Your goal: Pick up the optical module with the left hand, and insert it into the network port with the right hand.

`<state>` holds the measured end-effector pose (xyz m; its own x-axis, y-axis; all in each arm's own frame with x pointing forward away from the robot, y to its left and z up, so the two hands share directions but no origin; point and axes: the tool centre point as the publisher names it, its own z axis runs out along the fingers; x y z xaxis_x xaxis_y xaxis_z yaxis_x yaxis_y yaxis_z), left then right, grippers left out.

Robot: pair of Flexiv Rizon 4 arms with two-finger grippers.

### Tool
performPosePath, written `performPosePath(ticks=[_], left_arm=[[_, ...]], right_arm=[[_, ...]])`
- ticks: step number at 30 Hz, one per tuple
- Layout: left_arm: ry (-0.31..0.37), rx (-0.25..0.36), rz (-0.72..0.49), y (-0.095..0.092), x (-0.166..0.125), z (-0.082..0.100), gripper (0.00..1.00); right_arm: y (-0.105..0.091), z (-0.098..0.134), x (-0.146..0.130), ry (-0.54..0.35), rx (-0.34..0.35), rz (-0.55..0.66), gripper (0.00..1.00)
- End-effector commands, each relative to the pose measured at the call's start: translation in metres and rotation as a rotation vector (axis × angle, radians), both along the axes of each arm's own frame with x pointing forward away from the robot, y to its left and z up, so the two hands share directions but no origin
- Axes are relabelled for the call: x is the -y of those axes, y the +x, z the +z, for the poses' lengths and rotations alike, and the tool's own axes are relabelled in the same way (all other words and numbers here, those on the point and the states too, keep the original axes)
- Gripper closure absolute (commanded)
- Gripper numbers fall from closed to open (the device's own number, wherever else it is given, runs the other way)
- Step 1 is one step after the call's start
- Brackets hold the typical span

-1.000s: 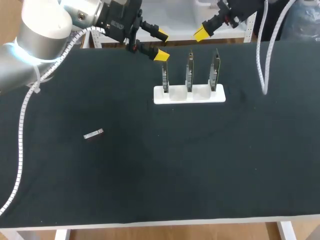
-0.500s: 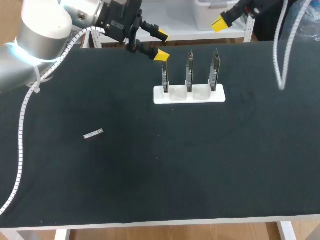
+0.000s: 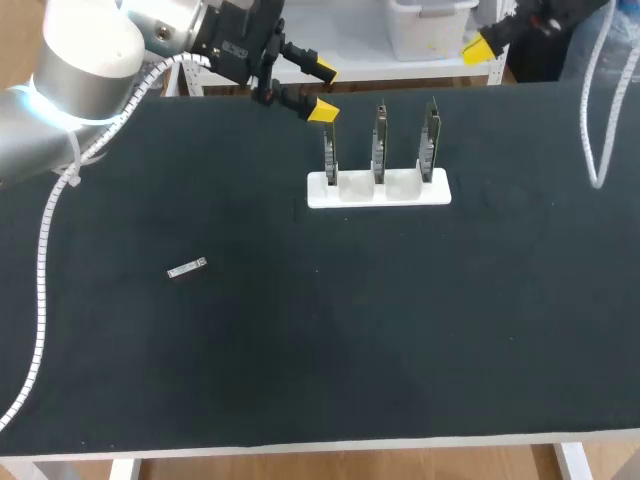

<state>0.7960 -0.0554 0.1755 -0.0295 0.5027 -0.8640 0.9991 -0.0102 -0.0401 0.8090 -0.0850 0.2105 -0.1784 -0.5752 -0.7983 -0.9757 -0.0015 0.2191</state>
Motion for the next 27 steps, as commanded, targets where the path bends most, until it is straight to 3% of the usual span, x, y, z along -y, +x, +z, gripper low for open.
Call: performPosePath(ticks=[1, 11, 27], left_arm=[[0.001, 0.0, -0.002, 0.001, 0.0, 0.0, 0.0], [0.001, 0.0, -0.002, 0.001, 0.0, 0.0, 0.0], [0.001, 0.0, -0.002, 0.001, 0.0, 0.0, 0.0]], right_arm=[[-0.02, -0.002, 0.008, -0.01, 0.064, -0.094, 1.0], [-0.025, -0.015, 0.021, -0.052, 0.08, -0.081, 1.0], [-0.02, -0.026, 0.032, -0.039, 0.058, -0.088, 1.0]])
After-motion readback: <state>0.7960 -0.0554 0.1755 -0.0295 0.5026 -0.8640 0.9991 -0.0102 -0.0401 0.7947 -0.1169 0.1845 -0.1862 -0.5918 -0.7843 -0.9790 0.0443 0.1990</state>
